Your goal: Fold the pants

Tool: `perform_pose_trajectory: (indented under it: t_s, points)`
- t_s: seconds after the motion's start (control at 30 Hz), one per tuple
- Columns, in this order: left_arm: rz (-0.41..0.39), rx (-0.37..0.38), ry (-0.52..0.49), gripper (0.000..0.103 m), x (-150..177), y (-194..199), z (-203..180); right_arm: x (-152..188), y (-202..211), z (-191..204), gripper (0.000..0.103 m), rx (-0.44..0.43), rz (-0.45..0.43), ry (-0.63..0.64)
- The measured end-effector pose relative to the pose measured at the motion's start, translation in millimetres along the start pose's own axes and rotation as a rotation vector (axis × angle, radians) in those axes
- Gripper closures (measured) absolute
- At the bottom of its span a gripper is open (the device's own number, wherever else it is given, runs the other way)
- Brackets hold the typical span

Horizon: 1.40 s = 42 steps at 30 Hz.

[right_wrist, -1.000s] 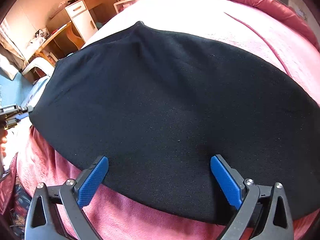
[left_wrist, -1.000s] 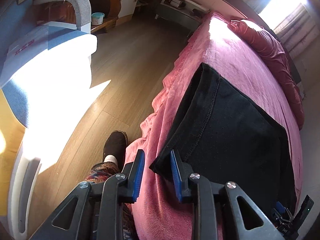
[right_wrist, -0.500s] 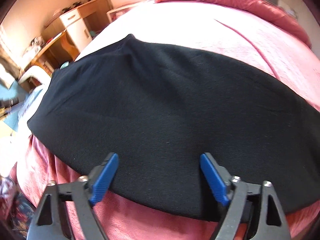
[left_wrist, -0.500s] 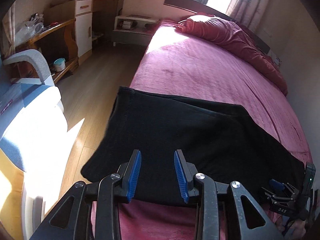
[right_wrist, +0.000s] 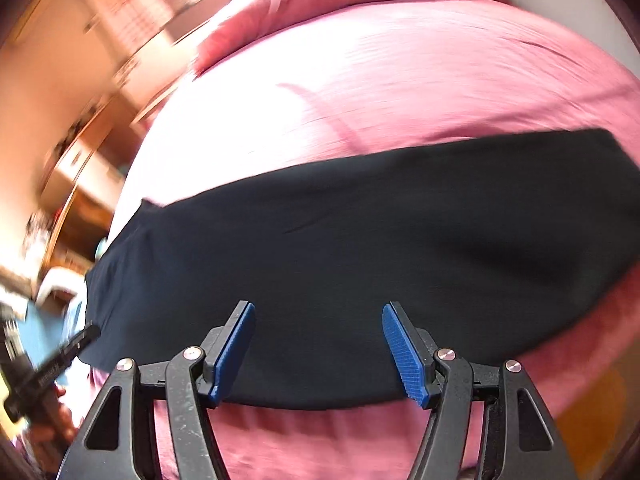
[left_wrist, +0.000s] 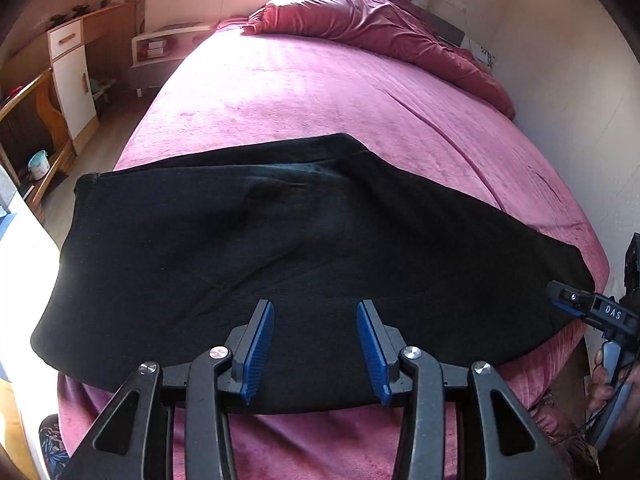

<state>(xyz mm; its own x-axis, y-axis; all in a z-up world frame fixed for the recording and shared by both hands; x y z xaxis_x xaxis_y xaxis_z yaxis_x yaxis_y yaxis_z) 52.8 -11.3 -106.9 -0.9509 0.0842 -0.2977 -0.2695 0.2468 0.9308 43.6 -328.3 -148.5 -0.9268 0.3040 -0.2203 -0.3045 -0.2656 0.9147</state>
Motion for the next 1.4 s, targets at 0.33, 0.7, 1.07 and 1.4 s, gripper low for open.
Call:
perform_pose_trajectory:
  t_s: [0.33,0.7,1.07,1.4]
  points:
    - [0.003,-0.012,-0.098,0.059,2,-4,-36,25,53,-125,0.036,-0.052,-0.093,-0.334]
    - [0.015,-0.035,-0.143,0.059,2,-10,-50,52,47,-228,0.035,-0.313,-0.166,-0.644]
    - [0.044,-0.038,-0.164,0.059,0,-19,-60,60,46,-275,0.035,-0.389,-0.207,-0.724]
    - [0.095,-0.015,-0.14,0.058,3,-31,-59,63,55,-297,0.035,-0.408,-0.264,-0.779]
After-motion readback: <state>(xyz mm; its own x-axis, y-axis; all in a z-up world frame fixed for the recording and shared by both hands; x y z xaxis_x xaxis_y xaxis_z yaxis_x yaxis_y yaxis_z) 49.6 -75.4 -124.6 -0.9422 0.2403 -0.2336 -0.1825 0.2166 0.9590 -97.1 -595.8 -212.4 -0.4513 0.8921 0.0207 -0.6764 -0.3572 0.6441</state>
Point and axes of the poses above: each gripper's, at about its wrist camera, not at the fingertips, and y roughly against the way its jaws point, z to its left, x to its underside, the point moved 1 cm from there along -y, roughly the way its jaws point, and after that the axes turned 15 degrees about z, right-handed, at the moved point
